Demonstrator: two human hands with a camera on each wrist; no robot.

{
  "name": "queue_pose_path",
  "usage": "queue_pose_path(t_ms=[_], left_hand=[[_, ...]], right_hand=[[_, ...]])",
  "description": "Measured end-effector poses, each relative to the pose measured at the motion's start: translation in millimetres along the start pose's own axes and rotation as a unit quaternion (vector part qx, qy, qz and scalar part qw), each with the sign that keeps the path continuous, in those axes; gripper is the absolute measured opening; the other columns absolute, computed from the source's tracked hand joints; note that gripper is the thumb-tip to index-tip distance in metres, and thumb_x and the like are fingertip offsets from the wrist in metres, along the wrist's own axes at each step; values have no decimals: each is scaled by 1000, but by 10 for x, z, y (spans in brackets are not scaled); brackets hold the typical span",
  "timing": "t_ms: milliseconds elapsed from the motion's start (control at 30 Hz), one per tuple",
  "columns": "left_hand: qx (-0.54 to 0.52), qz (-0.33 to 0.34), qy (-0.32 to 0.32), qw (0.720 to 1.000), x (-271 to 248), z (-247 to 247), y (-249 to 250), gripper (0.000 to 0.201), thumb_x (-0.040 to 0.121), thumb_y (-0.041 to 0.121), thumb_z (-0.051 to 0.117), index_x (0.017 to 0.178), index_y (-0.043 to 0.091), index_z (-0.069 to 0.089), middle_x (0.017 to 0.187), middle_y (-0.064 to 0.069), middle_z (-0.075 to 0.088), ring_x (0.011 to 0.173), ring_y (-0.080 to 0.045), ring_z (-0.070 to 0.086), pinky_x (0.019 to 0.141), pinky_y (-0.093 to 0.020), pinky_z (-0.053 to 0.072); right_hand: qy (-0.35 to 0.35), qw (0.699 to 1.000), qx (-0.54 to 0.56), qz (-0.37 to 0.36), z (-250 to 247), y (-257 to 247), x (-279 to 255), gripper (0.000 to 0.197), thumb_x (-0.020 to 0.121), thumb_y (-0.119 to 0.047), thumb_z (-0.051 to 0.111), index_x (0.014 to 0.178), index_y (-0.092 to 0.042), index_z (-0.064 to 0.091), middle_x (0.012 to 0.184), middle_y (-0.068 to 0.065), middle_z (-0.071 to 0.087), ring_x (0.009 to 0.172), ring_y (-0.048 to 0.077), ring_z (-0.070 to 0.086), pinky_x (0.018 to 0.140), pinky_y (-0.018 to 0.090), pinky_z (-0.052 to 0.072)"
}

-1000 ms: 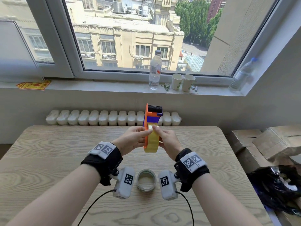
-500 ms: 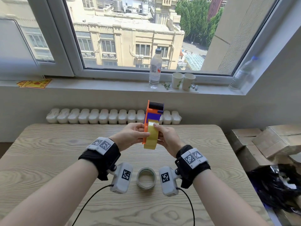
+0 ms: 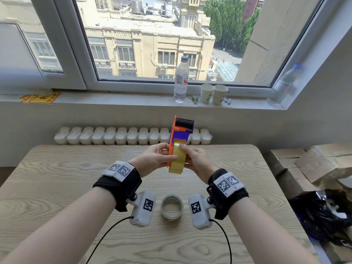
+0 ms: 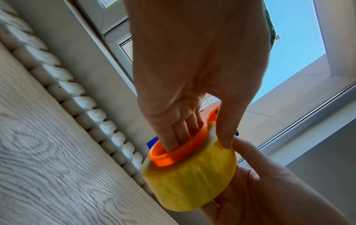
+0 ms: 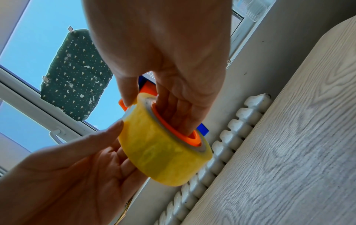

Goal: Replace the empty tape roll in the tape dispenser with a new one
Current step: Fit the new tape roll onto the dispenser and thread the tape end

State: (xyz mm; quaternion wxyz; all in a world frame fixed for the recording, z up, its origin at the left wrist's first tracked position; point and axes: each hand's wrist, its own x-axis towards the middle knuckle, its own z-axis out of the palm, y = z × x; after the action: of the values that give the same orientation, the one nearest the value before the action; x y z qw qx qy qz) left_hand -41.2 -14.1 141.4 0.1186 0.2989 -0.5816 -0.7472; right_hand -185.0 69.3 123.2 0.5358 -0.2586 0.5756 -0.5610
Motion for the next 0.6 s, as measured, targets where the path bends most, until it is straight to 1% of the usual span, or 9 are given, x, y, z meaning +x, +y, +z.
queue_pose_path(t_ms=[67,133,167,200,300,367,400,533,600], left_hand=[[9,1,-4,1000,-8,5,-3,31,84,-3,61,114,-1,51,99,-13,68,83,-16,70,69,-21,56],[23,5,-3,1000,-13,0,-6,41,82,-9,61,120,-5,47,107,-20,64,95,-25,65,82,-30,57],[28,6,0,1000,-11,-9,-8,44,81,-11,61,122,-6,45,110,-22,62,100,-28,63,88,-35,54],[28,5,4,1000,-4,-20,-13,45,80,-12,61,122,-5,45,111,-22,62,101,-29,62,89,-36,53],[13,4,18,1000,-3,-34,-19,41,83,-2,63,121,-3,48,107,-16,66,93,-22,67,75,-26,56],[6,9,23,1000,-9,-40,-28,41,84,1,62,123,-4,48,104,-14,67,88,-18,68,70,-22,55],[6,10,23,1000,-11,-48,-35,43,84,-1,62,124,-4,47,104,-14,66,88,-19,67,71,-22,55],[5,7,15,1000,-3,-65,-35,50,79,-10,63,126,-6,44,114,-22,63,105,-30,63,92,-36,52],[3,10,20,1000,0,-59,-26,50,79,-7,65,125,-5,45,118,-24,62,105,-30,64,90,-35,54]], right_hand=[[0,1000,6,0,5,4,5,34,93,-28,54,112,-1,64,112,19,69,97,27,67,89,39,55],[-8,1000,13,-5,11,12,2,33,93,-27,54,111,-1,64,106,16,70,91,23,69,82,34,56],[-16,1000,17,-8,12,16,-1,32,93,-24,54,113,-1,63,105,15,70,90,22,69,79,31,56],[-27,999,21,-11,14,21,-6,32,93,-21,53,116,1,61,107,15,69,91,21,69,80,30,57],[-65,997,24,-22,13,25,-23,34,94,-14,51,122,3,56,114,16,65,100,24,65,90,32,54],[-78,996,20,-27,15,19,-28,33,93,-10,51,123,3,55,119,17,63,106,26,63,95,34,51],[-76,997,19,-27,19,16,-23,33,93,-10,51,123,3,56,121,19,63,107,27,62,96,36,50],[-37,999,7,-23,39,-21,-2,33,96,-23,49,116,2,60,120,24,63,103,30,64,94,40,52],[-42,999,2,-24,39,-32,-1,36,96,-22,48,117,4,59,120,25,63,104,31,63,95,42,51]])
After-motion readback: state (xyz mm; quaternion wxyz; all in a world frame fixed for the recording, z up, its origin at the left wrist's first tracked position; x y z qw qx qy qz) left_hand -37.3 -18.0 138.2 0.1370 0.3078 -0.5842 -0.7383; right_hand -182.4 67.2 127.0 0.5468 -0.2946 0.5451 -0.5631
